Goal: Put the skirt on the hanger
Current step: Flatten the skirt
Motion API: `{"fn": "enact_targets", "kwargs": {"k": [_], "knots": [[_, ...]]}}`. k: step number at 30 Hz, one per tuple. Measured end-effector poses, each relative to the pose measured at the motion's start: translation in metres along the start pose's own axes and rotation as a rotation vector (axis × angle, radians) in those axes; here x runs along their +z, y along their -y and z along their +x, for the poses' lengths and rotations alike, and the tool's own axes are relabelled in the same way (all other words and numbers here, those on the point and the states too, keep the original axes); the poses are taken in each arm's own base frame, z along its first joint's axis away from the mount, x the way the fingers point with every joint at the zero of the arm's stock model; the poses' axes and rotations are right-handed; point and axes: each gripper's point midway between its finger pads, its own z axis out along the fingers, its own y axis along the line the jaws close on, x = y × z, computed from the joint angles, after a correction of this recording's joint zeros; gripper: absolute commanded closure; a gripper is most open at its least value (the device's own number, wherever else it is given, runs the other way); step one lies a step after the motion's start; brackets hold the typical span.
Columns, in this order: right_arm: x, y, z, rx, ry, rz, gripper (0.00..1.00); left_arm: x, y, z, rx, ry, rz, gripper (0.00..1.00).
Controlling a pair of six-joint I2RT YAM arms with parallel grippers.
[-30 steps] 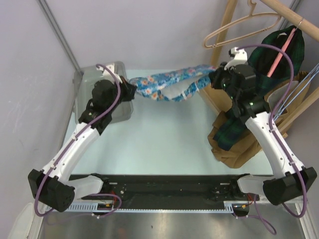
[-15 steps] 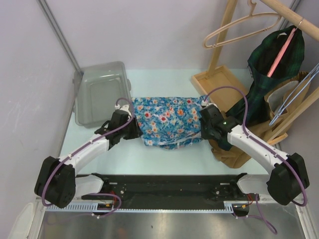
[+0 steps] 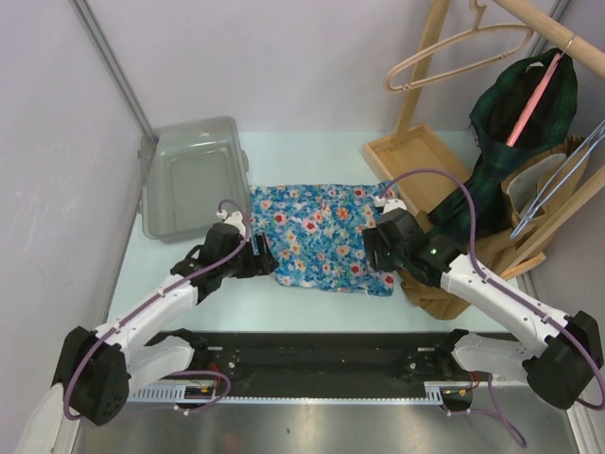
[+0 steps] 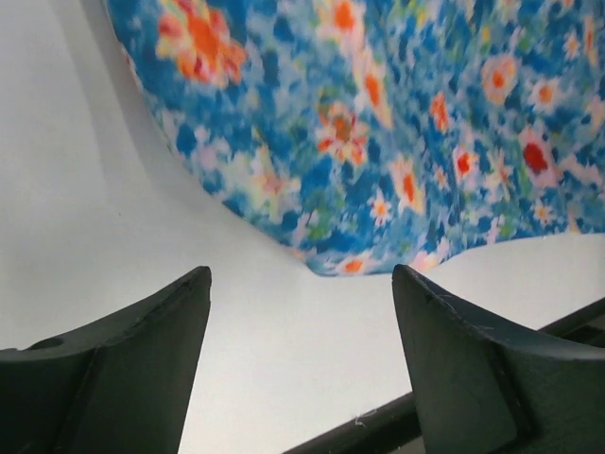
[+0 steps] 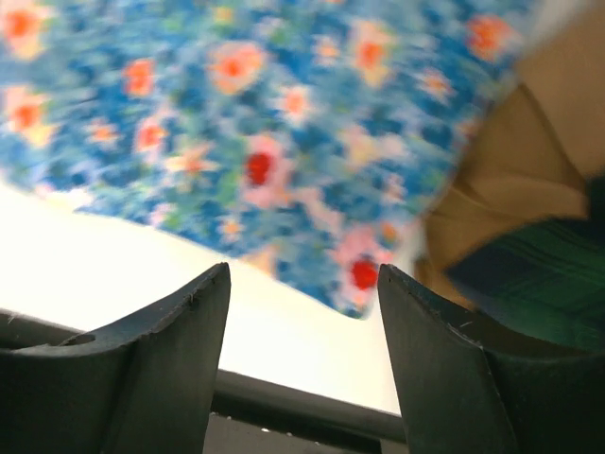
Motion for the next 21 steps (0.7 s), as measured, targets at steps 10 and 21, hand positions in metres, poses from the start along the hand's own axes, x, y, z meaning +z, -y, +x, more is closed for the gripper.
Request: {"fn": "enact_targets", "kwargs": {"k": [10, 21], "knots": [[0.006, -0.054, 0.0, -0.128, 0.043, -0.131, 0.34, 0.027, -0.005, 0.065, -0.133, -0.138, 0.082, 0.3], [0.017, -0.064, -0.007, -0.124, 0.069, -0.143, 0.35, 0.053, 0.018, 0.045, -0.185, -0.055, 0.182, 1.0]]}}
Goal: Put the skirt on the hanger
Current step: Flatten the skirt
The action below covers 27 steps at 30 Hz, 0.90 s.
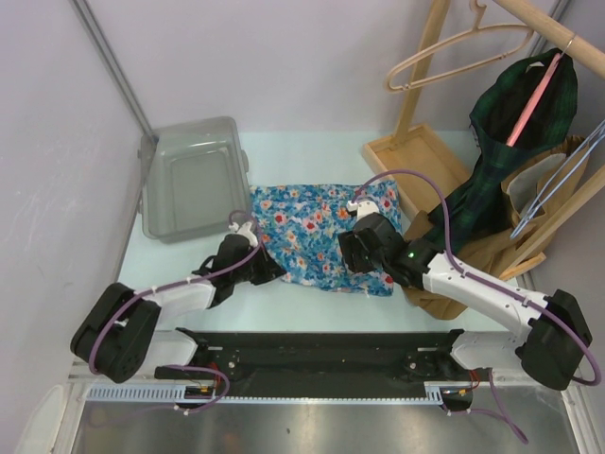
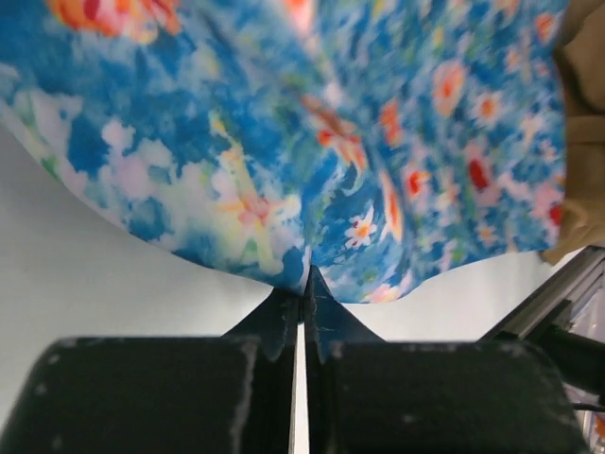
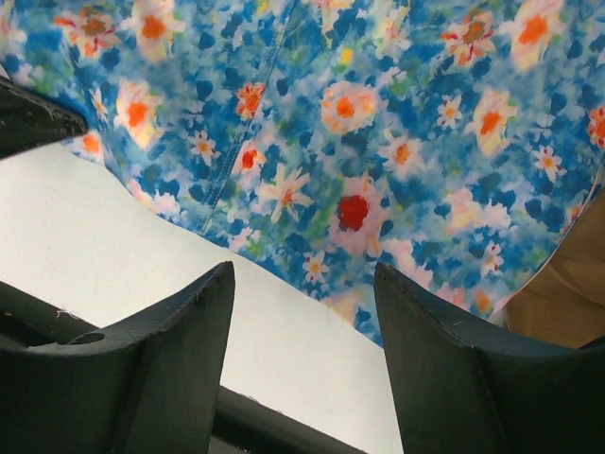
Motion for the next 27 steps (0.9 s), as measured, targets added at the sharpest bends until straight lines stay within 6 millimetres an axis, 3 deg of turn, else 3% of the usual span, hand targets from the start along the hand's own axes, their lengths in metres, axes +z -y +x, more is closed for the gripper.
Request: {"fn": "enact_targets", "kwargs": {"k": [3, 8, 9, 10, 12, 14, 15, 18, 23, 27], "knots": [[0.0, 0.0, -0.001, 0.0, 0.003, -0.001, 0.35, -0.009, 0.017, -0.019, 0.018, 0.032, -0.003, 1.0], [0.003, -0.008, -0.004, -0.004, 0.013, -0.031, 0.35, -0.052, 0.054, -0.065, 0.068, 0.143, -0.014, 0.95], [0.006, -0.011, -0.004, -0.007, 0.012, -0.039, 0.35, -0.06, 0.061, -0.073, 0.078, 0.166, -0.01, 0.93], [0.008, -0.013, -0.003, -0.012, 0.011, -0.044, 0.35, -0.065, 0.066, -0.079, 0.085, 0.181, -0.005, 0.81], [0.014, -0.016, -0.003, -0.021, 0.006, -0.054, 0.35, -0.07, 0.074, -0.087, 0.096, 0.207, 0.009, 0.8], [0.019, -0.019, -0.001, -0.027, 0.0, -0.061, 0.36, -0.066, 0.072, -0.086, 0.097, 0.196, 0.003, 0.74], [0.022, -0.02, -0.001, -0.032, -0.003, -0.065, 0.36, -0.059, 0.07, -0.084, 0.095, 0.183, -0.001, 0.63], [0.026, -0.024, 0.0, -0.043, -0.005, -0.082, 0.36, -0.035, 0.061, -0.077, 0.088, 0.132, -0.015, 0.5], [0.024, -0.042, -0.002, -0.084, 0.0, -0.176, 0.36, -0.003, 0.053, -0.068, 0.072, 0.045, -0.032, 0.5], [0.024, -0.062, 0.006, -0.133, -0.015, -0.238, 0.37, 0.006, 0.066, -0.078, 0.082, 0.048, 0.0, 0.51]]}}
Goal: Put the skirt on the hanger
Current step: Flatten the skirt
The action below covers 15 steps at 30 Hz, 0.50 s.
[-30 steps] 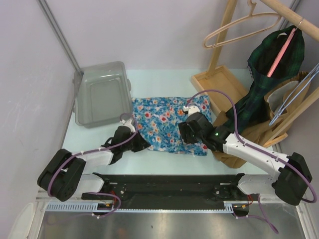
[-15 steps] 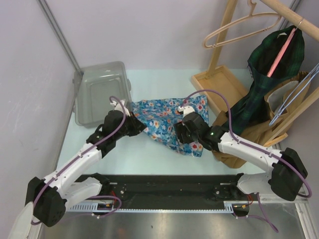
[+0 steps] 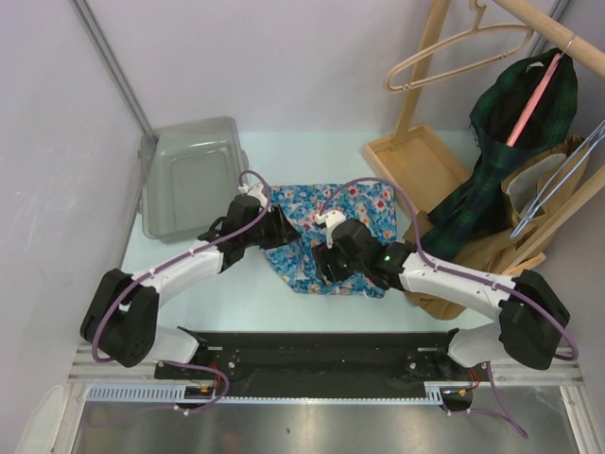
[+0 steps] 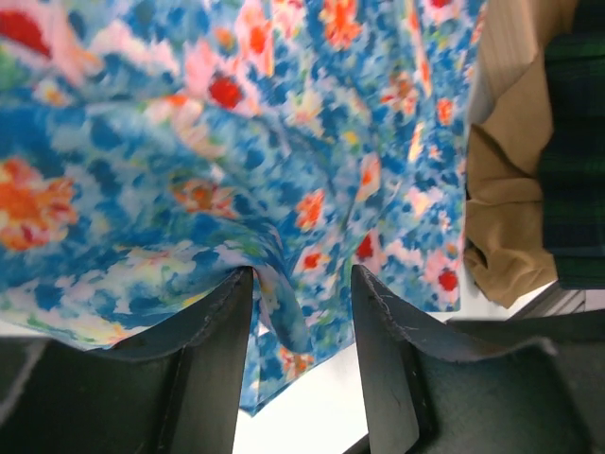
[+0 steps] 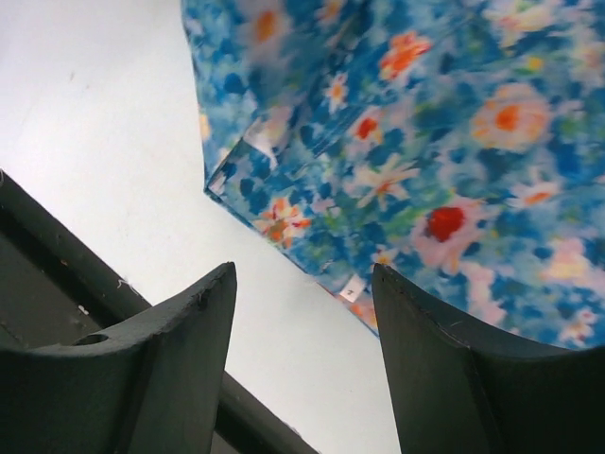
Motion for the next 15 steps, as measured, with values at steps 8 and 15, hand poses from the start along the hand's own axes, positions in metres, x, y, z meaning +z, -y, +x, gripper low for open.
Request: {"fn": "enact_targets", "kwargs": {"k": [8, 15], "knots": [[0.04, -0.002, 0.017, -0.036, -0.035, 0.044, 0.38, -0.005, 0.01, -0.005, 0.008, 0.016, 0.042, 0.5], [0.076, -0.006, -0.001, -0.026, 0.069, 0.044, 0.38, -0.02, 0.019, -0.011, 0.022, 0.066, 0.084, 0.5]]}}
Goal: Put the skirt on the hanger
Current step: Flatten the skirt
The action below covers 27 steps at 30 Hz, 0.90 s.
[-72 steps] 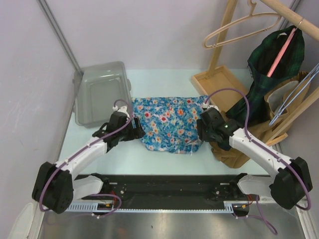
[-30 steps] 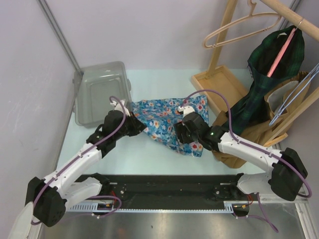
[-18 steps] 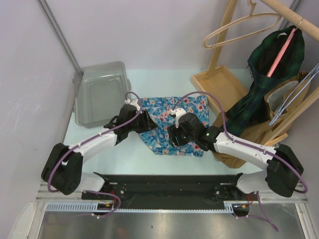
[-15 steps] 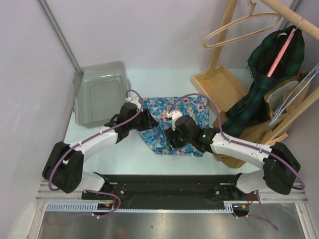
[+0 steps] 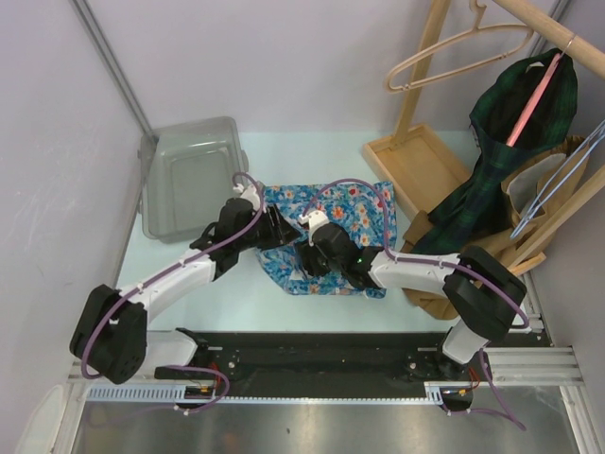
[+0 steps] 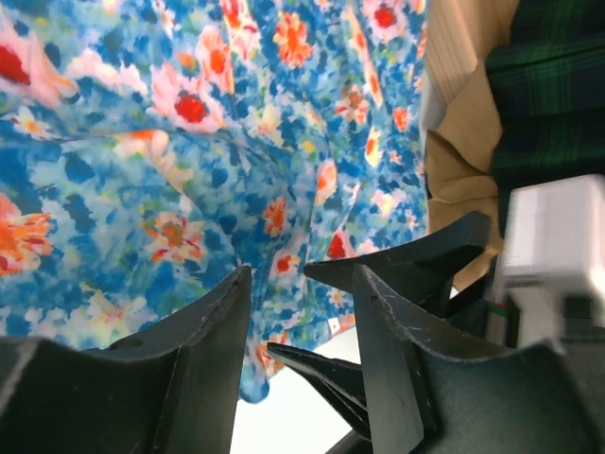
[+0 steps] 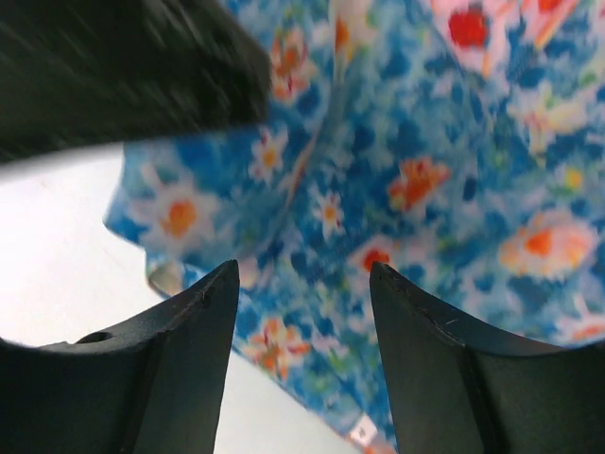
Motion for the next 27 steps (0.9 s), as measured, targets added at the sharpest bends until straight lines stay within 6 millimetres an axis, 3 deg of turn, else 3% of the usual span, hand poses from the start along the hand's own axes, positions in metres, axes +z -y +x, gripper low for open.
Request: {"fn": "enact_targets", "kwargs": {"k": [8, 15, 21, 27], "knots": [[0.011, -0.007, -0.015, 0.023, 0.062, -0.035, 0.4, 0.0, -0.022, 0.012, 0.013, -0.033, -0.088, 0.48], [0.023, -0.016, -0.001, 0.016, 0.023, -0.084, 0.49, -0.036, -0.049, 0.023, 0.079, -0.001, -0.203, 0.43], [0.024, -0.051, 0.026, -0.043, -0.051, -0.2, 0.51, -0.065, -0.077, 0.029, 0.074, 0.046, -0.334, 0.39], [0.013, -0.083, 0.044, -0.095, -0.103, -0.302, 0.52, -0.071, -0.094, 0.047, 0.062, 0.02, -0.376, 0.39]]}}
